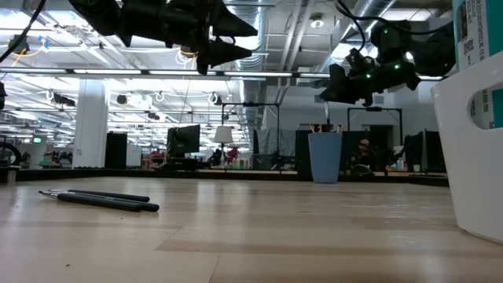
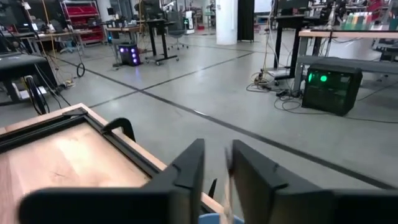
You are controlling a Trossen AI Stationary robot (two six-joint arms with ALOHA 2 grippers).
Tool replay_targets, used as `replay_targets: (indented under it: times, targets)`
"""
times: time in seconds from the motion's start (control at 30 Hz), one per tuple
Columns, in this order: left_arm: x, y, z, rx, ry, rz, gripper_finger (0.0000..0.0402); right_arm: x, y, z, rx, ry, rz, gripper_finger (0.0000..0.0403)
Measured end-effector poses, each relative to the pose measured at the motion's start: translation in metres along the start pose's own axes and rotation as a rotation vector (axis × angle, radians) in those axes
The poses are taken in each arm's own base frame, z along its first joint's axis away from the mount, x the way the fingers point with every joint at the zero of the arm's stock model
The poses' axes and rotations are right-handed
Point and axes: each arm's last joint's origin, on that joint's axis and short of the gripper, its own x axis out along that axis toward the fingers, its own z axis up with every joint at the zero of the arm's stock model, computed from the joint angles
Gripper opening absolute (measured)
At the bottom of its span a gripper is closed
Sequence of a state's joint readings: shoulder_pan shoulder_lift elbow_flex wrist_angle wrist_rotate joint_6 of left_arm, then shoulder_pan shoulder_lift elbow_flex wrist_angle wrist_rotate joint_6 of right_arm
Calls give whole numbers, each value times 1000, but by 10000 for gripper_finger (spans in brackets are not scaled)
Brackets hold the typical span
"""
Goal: Pick & Place Paint Supplies
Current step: Put the silver paintbrush into the blue cup
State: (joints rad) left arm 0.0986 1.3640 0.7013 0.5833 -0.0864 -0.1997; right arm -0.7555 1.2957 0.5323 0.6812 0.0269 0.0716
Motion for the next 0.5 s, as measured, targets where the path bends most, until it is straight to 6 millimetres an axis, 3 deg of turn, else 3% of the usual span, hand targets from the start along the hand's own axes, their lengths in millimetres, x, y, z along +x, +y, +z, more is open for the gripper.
replay_targets:
  times: [0.3,0.5]
  targets:
    - [-4,-6,-12,-75,157,-73,258,0,2,0,28,10,6,212]
    - [-34,-25,-29,-110,482,-118,255,-9,14,19,32,99,42,243]
